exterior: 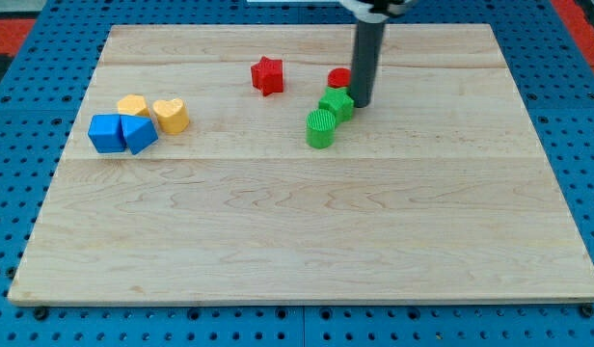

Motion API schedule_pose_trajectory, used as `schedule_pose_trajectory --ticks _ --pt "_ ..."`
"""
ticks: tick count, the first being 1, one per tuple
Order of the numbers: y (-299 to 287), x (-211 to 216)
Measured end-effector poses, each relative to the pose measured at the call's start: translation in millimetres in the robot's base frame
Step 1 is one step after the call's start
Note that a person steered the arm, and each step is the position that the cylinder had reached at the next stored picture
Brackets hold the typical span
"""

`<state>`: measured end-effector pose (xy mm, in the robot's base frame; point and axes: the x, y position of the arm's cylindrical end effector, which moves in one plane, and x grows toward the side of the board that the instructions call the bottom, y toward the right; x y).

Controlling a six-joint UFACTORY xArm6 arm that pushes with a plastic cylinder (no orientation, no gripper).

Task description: Push the red circle to the green star

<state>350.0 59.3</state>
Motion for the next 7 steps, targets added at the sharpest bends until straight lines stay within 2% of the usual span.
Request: schedule_pose_trajectory --ticks 1,2,3,4,5,6,7 --pt "-38 0" --pt "-19 -14" --pt "49 -63" --pt "53 -80" --pt "98 -79" --pt "83 -109" --pt "16 -109"
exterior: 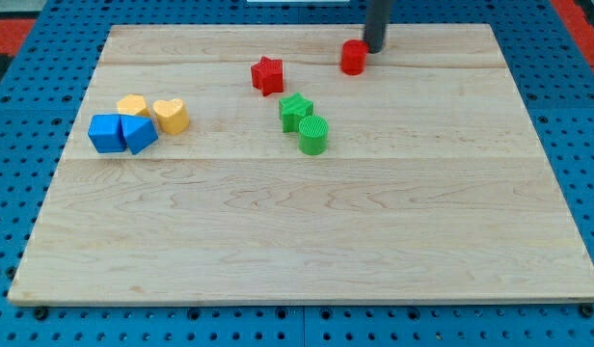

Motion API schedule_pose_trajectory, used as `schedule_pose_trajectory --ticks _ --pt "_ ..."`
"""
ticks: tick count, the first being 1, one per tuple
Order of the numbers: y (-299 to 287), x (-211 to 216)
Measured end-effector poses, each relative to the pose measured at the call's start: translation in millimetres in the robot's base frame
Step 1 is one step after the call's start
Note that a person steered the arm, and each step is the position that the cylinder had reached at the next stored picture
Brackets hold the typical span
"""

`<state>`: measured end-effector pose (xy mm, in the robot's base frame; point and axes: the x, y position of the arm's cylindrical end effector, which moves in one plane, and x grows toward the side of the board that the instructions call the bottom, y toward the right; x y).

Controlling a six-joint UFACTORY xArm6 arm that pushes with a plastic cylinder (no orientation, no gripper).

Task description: Push the red circle to the green star

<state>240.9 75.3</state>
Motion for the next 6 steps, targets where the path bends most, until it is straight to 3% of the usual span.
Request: schedule_pose_trajectory --ticks 1,2,4,6 --pt "-51 19" --pt "-50 57" --pt "-14 10" --pt "-6 78"
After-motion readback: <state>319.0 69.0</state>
